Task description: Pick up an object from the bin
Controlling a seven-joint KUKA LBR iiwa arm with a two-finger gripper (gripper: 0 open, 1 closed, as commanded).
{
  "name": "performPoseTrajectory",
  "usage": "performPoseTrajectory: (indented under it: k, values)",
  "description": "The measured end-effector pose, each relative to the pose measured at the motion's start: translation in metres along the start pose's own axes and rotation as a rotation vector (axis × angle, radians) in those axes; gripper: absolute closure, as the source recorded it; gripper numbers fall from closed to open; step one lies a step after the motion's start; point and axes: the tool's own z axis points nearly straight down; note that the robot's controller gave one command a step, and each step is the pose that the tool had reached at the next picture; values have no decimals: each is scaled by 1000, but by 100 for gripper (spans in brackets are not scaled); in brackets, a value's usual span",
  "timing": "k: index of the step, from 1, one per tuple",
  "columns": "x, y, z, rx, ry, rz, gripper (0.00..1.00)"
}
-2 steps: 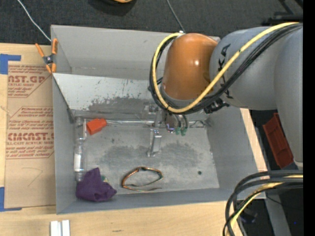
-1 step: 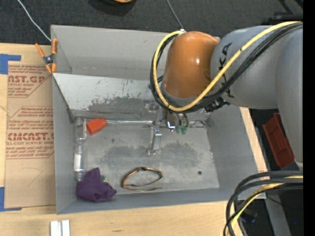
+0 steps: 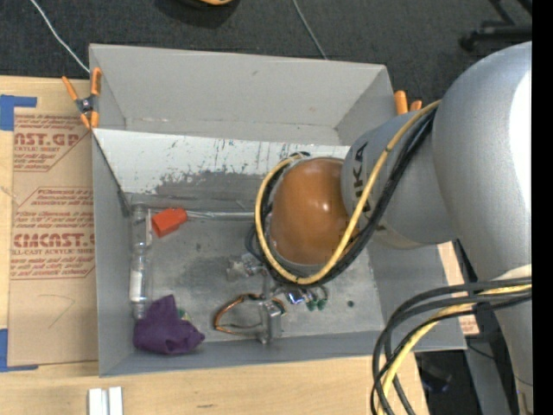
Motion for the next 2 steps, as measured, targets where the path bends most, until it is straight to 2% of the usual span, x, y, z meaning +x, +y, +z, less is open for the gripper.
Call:
performPoseTrajectory:
  k: [1,2]
  values:
    - [-16,-2,-64,1,-9,56,0]
    - [0,0,1,-2,-1,1,0]
